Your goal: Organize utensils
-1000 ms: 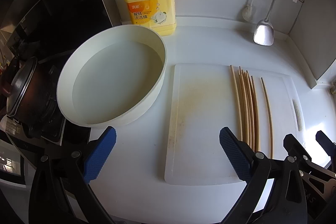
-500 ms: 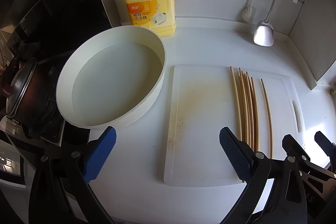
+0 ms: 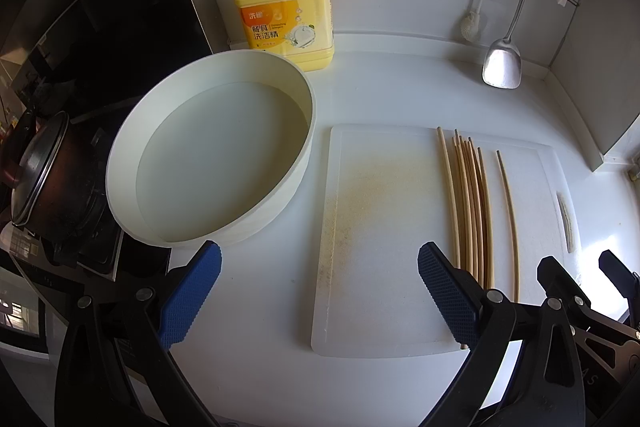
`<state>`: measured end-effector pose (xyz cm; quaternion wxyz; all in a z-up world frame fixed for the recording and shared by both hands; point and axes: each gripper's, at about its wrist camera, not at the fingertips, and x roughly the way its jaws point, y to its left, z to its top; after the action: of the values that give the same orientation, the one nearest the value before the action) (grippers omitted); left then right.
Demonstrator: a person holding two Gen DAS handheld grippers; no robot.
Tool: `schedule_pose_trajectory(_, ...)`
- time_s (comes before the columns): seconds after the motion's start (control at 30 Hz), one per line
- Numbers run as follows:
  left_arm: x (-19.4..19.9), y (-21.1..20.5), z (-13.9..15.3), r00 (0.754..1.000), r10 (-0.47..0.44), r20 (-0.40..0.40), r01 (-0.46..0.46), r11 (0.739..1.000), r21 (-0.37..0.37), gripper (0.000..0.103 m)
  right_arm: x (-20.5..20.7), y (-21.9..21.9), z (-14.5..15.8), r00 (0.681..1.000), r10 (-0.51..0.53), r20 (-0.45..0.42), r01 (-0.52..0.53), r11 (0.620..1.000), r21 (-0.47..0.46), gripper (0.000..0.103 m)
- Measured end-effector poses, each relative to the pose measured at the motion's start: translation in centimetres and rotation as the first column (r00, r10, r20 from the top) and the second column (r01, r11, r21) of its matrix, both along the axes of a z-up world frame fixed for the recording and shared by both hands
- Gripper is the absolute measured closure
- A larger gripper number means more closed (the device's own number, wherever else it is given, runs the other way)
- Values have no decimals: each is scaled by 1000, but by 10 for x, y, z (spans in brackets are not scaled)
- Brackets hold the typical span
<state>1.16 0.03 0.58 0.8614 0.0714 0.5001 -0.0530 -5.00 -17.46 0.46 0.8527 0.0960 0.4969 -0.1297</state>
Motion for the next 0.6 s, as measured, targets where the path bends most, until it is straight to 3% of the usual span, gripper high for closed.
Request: schedule_pose_trajectory(0.6,-1,0,-1,1000,0,0,0,1000,1,6,1,-1,-1,1000,1,0,-1,1000,0,9)
